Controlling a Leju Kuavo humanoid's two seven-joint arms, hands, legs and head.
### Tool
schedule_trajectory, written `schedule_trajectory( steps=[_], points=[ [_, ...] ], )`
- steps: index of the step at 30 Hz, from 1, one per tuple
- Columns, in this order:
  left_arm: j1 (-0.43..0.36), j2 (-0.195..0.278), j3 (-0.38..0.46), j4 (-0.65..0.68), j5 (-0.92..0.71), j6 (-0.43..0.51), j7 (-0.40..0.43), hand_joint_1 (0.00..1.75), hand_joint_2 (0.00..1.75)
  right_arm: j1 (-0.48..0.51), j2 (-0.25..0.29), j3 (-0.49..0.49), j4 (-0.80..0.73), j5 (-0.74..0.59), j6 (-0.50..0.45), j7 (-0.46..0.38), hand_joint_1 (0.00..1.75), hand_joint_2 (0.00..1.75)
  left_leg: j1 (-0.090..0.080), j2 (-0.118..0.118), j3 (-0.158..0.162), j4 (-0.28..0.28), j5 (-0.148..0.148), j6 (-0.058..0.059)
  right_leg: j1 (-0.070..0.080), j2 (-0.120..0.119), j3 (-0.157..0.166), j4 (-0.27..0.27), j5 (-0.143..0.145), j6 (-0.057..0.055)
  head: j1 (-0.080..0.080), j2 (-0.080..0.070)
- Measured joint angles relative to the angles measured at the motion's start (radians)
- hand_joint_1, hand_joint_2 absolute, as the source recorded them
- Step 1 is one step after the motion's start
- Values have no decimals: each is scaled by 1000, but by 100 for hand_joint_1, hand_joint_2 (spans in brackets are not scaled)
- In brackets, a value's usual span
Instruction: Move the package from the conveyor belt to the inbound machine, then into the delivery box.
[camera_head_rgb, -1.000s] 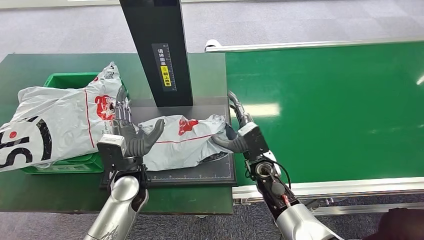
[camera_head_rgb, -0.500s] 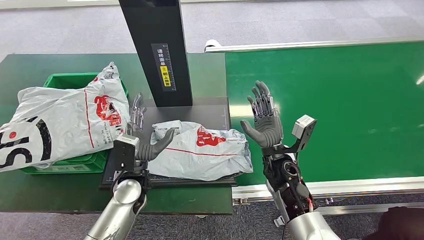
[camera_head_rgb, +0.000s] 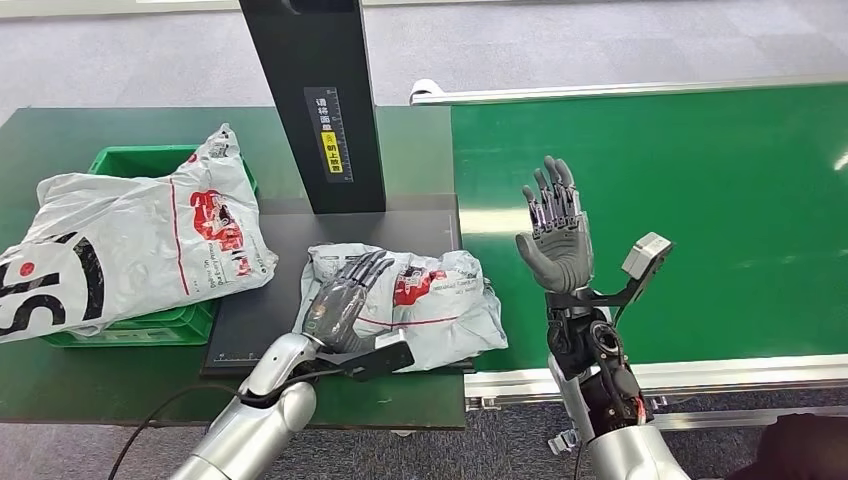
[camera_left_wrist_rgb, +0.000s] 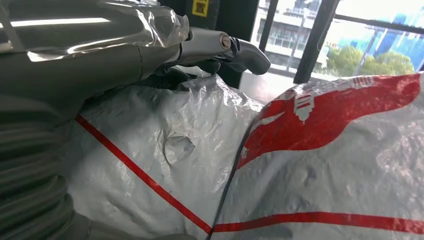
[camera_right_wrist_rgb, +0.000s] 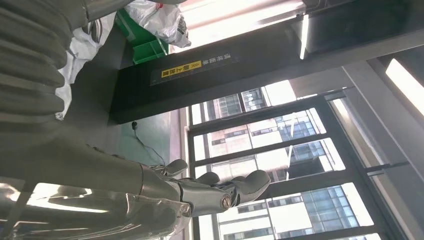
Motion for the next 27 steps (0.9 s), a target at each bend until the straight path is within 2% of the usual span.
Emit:
schedule_trajectory(
  steps=[5,13,17,18,21,25,27],
  points=[
    [-44,-7,-2,59,15,-35,-13,0,175,12,8,-15,0,16,0,2,0,175,0,0,3,0,0,0,0,0,3,0,0,0,0,0],
    [-62,-7,-6,75,40,-107,-51,3,175,24,15,-35,1,51,3,23,0,175,0,0,6,0,0,0,0,-1,7,0,0,0,0,0],
    [-60,-4,-13,74,80,-164,-104,155,175,24,16,-41,10,64,7,33,0,175,0,0,7,0,0,0,0,-1,8,0,0,0,0,0],
    [-57,-3,-15,73,89,-166,-112,160,175,25,16,-43,13,65,7,33,0,175,0,0,6,0,0,0,0,-1,7,0,0,0,0,0],
    [-49,2,-18,58,109,-161,-126,161,175,25,16,-46,19,67,8,38,0,175,0,0,5,0,0,0,0,-1,6,0,0,0,0,0],
    [-42,10,-20,38,123,-159,-136,142,175,26,17,-47,29,67,10,40,0,175,0,0,5,0,0,0,0,-1,6,0,0,0,0,0],
    [-41,13,-23,31,128,-157,-142,140,175,26,17,-47,32,67,10,40,0,175,0,0,5,0,0,0,0,-1,6,0,0,0,0,0]
  ],
)
